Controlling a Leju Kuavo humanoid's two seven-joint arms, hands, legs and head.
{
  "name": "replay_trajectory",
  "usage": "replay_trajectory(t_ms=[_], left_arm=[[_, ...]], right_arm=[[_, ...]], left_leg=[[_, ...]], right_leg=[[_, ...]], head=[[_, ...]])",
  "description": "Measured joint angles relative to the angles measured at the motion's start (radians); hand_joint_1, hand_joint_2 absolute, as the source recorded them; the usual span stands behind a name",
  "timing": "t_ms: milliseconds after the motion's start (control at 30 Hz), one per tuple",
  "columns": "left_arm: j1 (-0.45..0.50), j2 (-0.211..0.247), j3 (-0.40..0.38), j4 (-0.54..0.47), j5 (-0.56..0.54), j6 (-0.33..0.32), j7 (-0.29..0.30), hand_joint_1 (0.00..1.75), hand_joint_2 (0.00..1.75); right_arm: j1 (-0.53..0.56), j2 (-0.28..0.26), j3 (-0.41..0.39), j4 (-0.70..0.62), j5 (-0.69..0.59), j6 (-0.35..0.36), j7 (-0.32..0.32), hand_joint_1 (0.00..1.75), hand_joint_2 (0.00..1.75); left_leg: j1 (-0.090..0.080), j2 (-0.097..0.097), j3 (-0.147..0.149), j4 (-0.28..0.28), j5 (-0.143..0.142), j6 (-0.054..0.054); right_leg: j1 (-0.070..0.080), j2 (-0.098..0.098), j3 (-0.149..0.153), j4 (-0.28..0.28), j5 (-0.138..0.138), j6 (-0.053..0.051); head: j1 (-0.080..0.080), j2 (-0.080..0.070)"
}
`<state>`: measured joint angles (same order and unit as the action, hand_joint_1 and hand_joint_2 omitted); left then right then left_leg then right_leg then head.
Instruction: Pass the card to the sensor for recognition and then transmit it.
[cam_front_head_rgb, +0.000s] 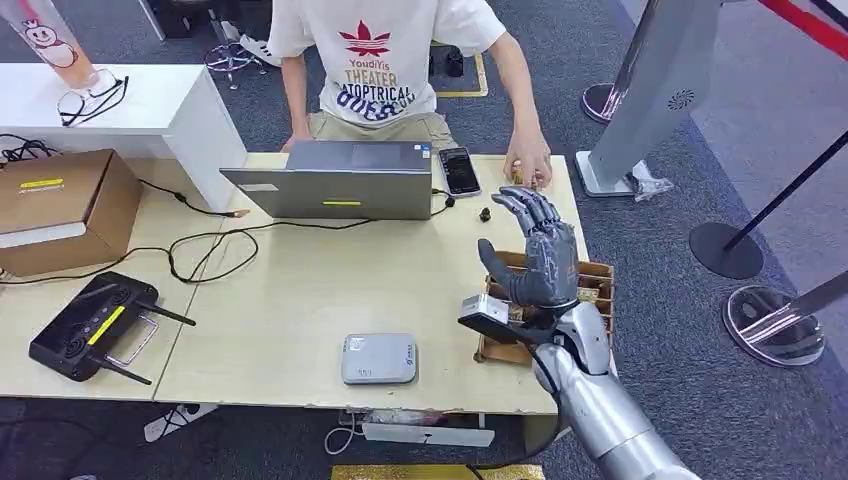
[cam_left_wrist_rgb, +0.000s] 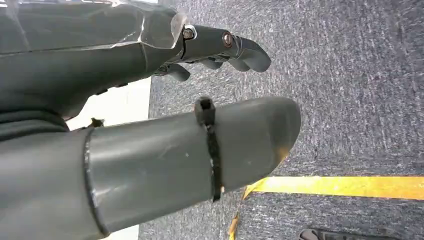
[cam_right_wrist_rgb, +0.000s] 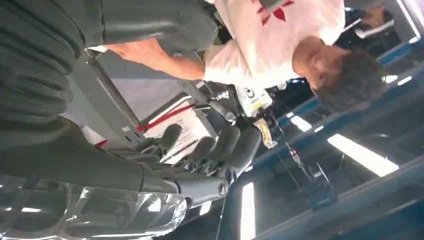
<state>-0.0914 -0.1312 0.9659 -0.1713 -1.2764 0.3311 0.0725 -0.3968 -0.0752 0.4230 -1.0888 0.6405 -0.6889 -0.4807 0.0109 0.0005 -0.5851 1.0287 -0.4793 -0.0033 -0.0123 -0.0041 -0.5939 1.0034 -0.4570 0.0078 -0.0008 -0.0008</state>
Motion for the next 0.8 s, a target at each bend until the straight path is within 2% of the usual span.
replay_trajectory(t_ms=[167,333,633,800], left_arm=[[0.003,0.0,0.008,0.0,0.002,0.002,-0.001,0.0,0.0],[0.003,0.001,0.009,0.0,0.002,0.004,-0.001,0.0,0.0],[0.003,-0.001,0.009,0.0,-0.001,0.032,-0.001,0.0,0.0],[0.003,-0.001,0.009,0.0,0.001,0.032,-0.001,0.0,0.0]], right_arm=[[0.008,0.0,0.011,0.039,0.0,-0.001,0.0,0.96,1.75],[0.014,-0.001,0.014,0.059,0.033,-0.001,0.005,0.8,1.75],[0.068,-0.013,-0.04,0.066,0.126,-0.002,0.019,0.7,1.75],[0.095,-0.017,-0.064,0.063,0.145,-0.002,0.032,0.77,1.75]], left_leg=[[0.0,0.0,0.0,0.0,0.0,0.0],[0.0,0.0,0.0,0.0,0.0,0.0],[0.0,0.0,0.0,0.0,0.0,0.0],[0.0,0.0,0.0,0.0,0.0,0.0]], right_leg=[[0.0,0.0,0.0,0.0,0.0,0.0],[0.0,0.0,0.0,0.0,0.0,0.0],[0.0,0.0,0.0,0.0,0.0,0.0],[0.0,0.0,0.0,0.0,0.0,0.0]], head=[[0.0,0.0],[0.0,0.0],[0.0,0.0],[0.0,0.0]])
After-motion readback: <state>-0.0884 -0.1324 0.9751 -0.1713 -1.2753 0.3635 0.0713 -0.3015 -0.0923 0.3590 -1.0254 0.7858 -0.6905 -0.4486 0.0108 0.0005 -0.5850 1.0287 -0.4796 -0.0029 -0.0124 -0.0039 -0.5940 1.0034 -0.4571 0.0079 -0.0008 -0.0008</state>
